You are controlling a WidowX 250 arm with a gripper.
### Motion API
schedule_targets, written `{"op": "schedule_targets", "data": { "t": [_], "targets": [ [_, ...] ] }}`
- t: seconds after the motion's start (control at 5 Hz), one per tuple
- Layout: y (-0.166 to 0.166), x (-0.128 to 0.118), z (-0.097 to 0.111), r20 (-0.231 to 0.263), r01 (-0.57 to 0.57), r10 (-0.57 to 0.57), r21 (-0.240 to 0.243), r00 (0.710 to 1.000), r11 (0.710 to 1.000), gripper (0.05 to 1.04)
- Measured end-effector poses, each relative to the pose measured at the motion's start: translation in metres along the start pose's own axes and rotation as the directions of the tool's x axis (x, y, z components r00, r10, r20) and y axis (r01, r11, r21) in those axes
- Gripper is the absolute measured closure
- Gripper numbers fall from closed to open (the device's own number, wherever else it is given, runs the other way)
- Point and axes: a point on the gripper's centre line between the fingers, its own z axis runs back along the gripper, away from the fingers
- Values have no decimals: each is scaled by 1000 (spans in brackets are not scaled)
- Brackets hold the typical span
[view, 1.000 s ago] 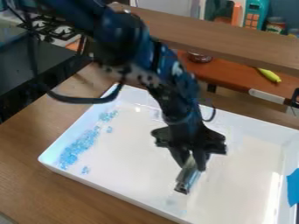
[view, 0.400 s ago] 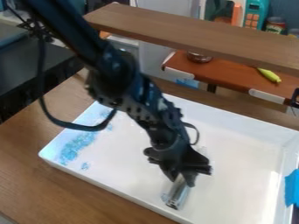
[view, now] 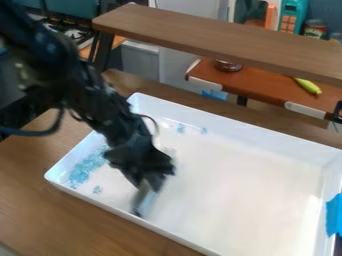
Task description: Sweep into pile
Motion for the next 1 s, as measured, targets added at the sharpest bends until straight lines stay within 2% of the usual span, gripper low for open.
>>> {"op": "schedule_targets", "data": {
  "t": [0.2, 0.4, 0.6, 0.8, 1.0],
  "targets": [
    [37, 5, 8, 31, -15, 14, 48, 999, 999, 730],
    [69, 11, 6, 86, -9, -2, 131, 996, 991, 730],
    [78, 14, 8, 110, 0, -16, 148, 994, 989, 730],
    [52, 9, 25, 42, -47, 46, 31, 998, 998, 730],
    [7, 32, 43, 23, -88, 89, -65, 996, 994, 730]
  ]
}}
